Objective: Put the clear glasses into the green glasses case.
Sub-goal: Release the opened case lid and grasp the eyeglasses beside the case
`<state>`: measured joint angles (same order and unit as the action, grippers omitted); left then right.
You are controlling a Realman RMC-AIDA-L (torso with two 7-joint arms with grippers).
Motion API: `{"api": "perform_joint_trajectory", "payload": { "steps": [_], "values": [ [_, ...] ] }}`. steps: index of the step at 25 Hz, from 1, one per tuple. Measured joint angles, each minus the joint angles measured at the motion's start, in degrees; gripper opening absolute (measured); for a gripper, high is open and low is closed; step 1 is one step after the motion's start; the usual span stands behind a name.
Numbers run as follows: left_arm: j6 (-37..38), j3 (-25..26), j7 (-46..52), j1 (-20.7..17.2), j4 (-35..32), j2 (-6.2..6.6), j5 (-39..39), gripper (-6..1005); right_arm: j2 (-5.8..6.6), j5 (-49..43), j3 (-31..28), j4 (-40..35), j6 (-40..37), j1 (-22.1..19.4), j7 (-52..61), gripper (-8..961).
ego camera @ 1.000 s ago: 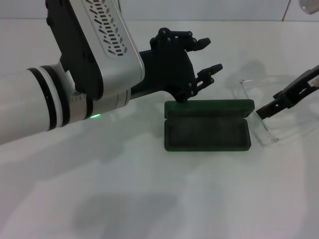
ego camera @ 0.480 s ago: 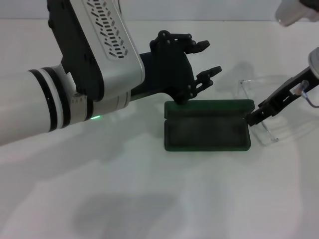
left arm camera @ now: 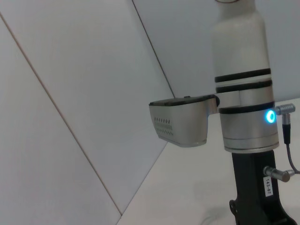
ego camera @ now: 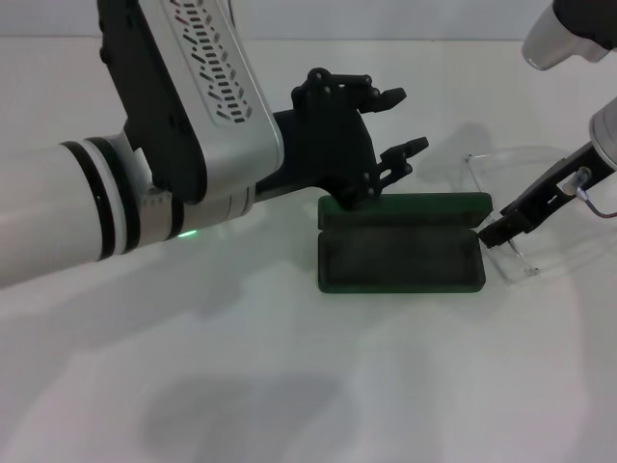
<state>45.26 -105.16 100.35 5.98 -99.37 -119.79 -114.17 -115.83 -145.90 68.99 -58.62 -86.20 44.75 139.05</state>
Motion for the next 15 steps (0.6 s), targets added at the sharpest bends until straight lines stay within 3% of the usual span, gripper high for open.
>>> {"api": "perform_joint_trajectory", "payload": {
  "steps": [9, 15],
  "values": [
    [0.0, -0.1, -0.7, 0.0, 0.6, 0.00, 0.8, 417, 0.41, -0.8, -0.7, -1.2, 0.1, -1.8, 0.0, 471],
    [0.0, 0.2, -1.8, -0.1, 0.9, 0.08, 2.4, 417, 0.43, -3.1, -1.5, -6.2, -0.1, -5.1, 0.6, 443]
  ]
}}
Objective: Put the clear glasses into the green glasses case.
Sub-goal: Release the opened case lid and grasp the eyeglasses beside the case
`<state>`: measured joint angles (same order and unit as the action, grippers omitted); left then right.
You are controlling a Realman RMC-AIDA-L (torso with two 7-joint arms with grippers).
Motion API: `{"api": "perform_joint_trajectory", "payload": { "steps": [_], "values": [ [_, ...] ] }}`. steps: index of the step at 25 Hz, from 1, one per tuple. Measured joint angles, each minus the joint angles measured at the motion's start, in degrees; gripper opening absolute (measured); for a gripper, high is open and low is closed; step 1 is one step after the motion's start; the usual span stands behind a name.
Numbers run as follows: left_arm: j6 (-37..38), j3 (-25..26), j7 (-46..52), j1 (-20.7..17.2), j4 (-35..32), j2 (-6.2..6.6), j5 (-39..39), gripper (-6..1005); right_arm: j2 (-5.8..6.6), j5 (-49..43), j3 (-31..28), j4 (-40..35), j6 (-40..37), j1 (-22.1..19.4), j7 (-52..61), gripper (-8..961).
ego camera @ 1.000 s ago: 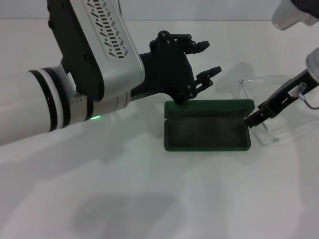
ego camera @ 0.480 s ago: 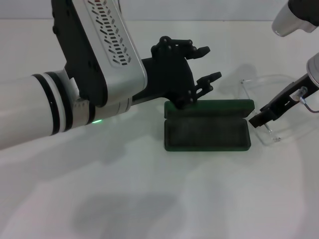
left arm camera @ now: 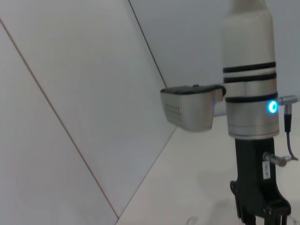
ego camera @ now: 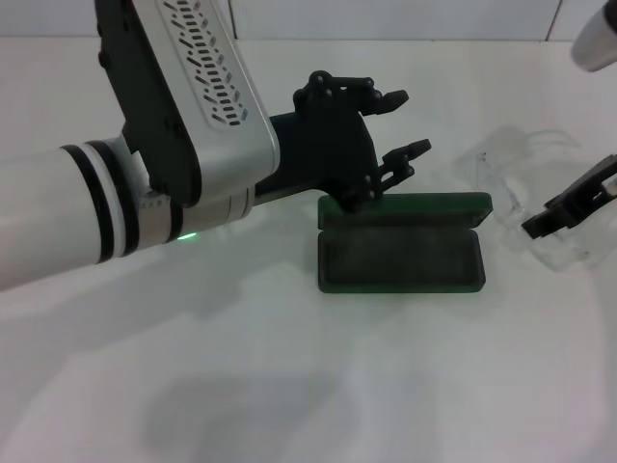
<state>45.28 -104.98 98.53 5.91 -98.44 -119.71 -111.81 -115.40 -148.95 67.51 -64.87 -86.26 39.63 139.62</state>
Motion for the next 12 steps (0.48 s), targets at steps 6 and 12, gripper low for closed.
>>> {"api": "perform_joint_trajectory", "payload": {
  "steps": [6, 12],
  "values": [
    [0.1, 0.0, 0.0, 0.0, 0.0, -0.01, 0.0, 416, 0.08, 0.0, -1.2, -3.1, -0.1, -1.6, 0.0, 438],
    [0.0, -0.1, 0.0, 0.6, 0.1, -0.08, 0.0, 416, -0.30, 0.4, 0.7, -0.2, 3.2, 0.1, -0.3, 415]
  ]
}}
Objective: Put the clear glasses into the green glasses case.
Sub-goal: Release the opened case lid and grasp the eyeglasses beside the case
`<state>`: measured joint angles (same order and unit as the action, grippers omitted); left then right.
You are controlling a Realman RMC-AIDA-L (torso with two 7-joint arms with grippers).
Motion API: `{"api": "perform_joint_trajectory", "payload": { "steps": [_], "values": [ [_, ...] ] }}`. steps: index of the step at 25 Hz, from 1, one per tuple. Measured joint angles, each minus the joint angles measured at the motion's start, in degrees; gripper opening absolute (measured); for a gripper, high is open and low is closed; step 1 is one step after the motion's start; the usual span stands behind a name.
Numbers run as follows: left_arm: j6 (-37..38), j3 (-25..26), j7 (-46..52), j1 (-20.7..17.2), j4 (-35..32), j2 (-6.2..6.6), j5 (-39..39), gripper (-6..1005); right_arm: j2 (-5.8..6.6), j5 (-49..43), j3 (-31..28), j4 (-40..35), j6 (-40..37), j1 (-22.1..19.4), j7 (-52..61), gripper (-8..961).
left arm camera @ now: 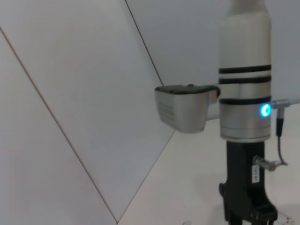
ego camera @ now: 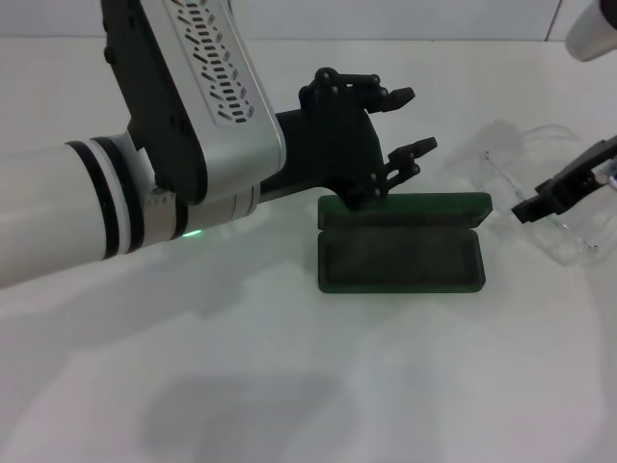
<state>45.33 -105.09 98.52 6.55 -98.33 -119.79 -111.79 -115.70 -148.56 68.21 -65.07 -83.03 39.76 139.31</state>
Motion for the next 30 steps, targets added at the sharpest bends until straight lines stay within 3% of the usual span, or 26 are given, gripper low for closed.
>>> {"api": "perform_joint_trajectory", "payload": {
  "steps": [6, 20, 30],
  "values": [
    [0.0, -0.2, 0.0, 0.0, 0.4, 0.00, 0.0, 415, -0.11, 0.2, 0.8, 2.8, 1.9, 2.1, 0.0, 385],
    [-0.1, 0.0, 0.0, 0.0, 1.2, 0.00, 0.0, 414, 0.01, -0.2, 1.3, 4.4, 1.9, 2.1, 0.1, 313],
    [-0.2, -0.2, -0.8, 0.0, 2.0, 0.00, 0.6, 413, 0.03, -0.1, 3.9, 4.8, 4.4, 1.4, -1.4, 191]
  ]
}}
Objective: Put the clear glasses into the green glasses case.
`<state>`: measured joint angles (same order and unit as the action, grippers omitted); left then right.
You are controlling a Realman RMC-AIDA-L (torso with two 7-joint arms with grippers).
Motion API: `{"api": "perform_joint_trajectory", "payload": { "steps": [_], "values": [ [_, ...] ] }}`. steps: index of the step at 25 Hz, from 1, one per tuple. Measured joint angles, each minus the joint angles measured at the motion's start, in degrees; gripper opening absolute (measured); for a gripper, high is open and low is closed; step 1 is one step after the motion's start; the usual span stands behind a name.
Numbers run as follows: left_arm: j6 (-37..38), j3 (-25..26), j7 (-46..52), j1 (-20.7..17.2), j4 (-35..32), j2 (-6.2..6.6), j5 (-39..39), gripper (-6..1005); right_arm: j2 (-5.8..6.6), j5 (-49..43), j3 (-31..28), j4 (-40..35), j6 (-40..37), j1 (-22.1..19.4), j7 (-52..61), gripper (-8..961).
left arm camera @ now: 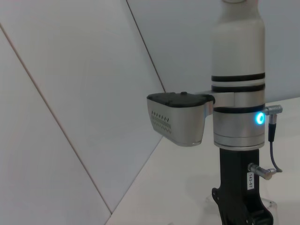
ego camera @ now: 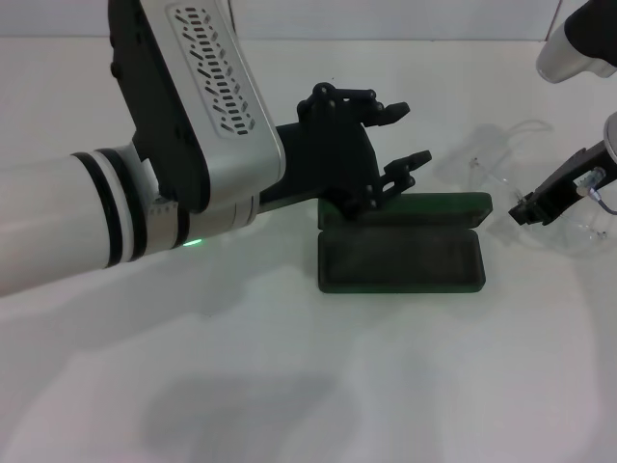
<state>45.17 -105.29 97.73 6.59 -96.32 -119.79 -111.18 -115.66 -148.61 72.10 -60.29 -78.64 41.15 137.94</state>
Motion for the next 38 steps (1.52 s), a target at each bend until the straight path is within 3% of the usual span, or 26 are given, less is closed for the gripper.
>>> {"api": "perform_joint_trajectory", "payload": {
  "steps": [8, 14, 17, 20, 24, 26, 28, 33, 38],
  "values": [
    [0.0, 0.3, -2.0, -0.4, 0.4, 0.00, 2.6, 413, 0.27, 0.3, -1.0, -1.5, 0.0, -1.2, -2.4, 121],
    [0.1, 0.6, -3.7, -0.6, 0.8, 0.07, 4.3, 412, 0.45, 0.0, -2.8, -10.8, -2.8, -4.9, -2.6, 119],
    [0.3, 0.7, -3.7, -0.6, 0.8, 0.08, 4.4, 412, 0.49, 0.6, -7.1, -17.9, -6.5, -7.3, -3.1, 117],
    [0.4, 1.7, -3.7, -0.9, 0.8, 0.09, 6.7, 412, 0.49, 6.3, -12.6, -27.4, -12.3, -10.6, -6.4, 113],
    [2.6, 5.8, -4.0, -1.2, 0.4, 0.20, 14.1, 411, 0.61, 23.2, -19.2, -35.6, -21.2, -14.9, -14.9, 110],
    [7.7, 10.8, -6.4, -1.2, 0.7, 0.21, 23.2, 411, 0.47, 35.1, -21.3, -37.9, -27.3, -18.1, -21.9, 108],
    [9.8, 12.3, -7.5, -1.2, 1.1, 0.21, 26.0, 411, 0.34, 38.1, -21.1, -38.0, -28.9, -19.4, -24.3, 108],
    [27.9, 20.1, -13.8, 0.0, 7.0, 0.21, 42.7, 390, -0.04, 45.4, -14.8, -32.6, -30.1, -23.3, -36.2, 106],
    [40.7, 24.5, -12.9, 2.8, 13.5, 0.28, 50.0, 360, -0.06, 50.4, -10.9, -24.3, -29.9, -23.2, -46.3, 105]
  ]
}}
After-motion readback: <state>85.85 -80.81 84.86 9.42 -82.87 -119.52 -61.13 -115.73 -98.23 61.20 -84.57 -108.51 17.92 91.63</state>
